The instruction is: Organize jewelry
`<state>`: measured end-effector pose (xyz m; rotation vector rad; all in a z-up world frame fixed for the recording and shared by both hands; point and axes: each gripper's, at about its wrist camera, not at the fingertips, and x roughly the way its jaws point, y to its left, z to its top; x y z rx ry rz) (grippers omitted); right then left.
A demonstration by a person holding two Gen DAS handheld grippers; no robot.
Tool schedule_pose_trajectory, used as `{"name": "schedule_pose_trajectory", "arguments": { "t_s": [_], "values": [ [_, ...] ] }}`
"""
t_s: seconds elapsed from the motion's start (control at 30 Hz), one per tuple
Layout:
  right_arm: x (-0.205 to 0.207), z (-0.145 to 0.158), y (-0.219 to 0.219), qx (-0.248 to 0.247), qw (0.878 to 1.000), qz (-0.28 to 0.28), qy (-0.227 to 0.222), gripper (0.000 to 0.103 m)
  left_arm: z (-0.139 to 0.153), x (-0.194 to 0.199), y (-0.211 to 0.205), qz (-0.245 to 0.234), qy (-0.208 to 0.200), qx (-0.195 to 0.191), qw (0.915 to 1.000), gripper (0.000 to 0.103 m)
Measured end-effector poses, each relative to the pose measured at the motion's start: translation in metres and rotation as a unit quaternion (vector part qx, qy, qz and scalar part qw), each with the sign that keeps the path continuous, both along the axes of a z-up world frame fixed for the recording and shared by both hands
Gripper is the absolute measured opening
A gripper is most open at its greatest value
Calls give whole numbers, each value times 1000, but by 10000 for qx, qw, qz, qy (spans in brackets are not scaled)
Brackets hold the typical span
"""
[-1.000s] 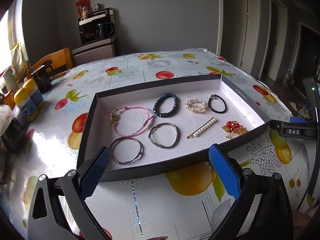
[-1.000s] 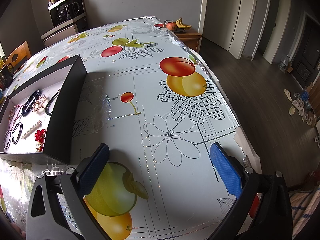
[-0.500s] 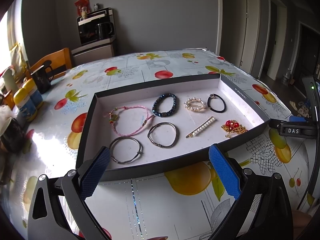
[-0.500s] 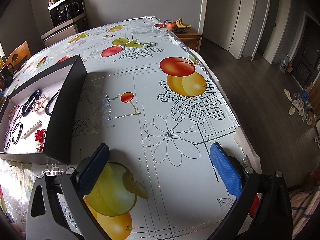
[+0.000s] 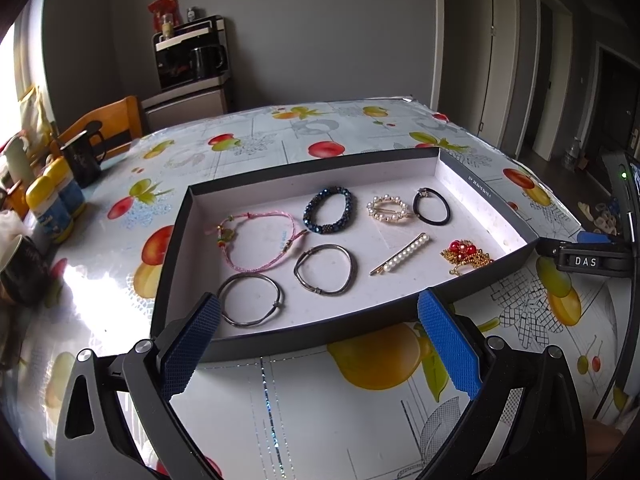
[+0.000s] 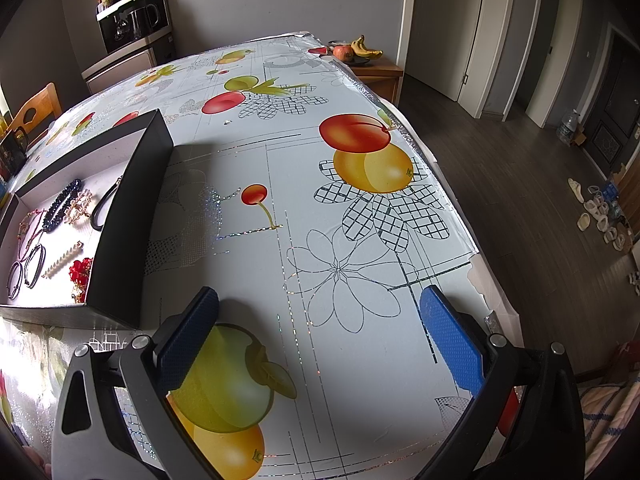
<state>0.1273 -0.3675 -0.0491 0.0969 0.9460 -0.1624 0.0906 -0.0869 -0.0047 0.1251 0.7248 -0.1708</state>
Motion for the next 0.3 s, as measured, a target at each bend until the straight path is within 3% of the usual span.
{"name": "schedule_pose_trajectory", "arguments": {
  "t_s": [0.3],
  "values": [
    [0, 0, -1, -1, 10000, 1, 0, 99, 0, 0, -1, -18, 13, 0, 10000, 100]
  ]
}}
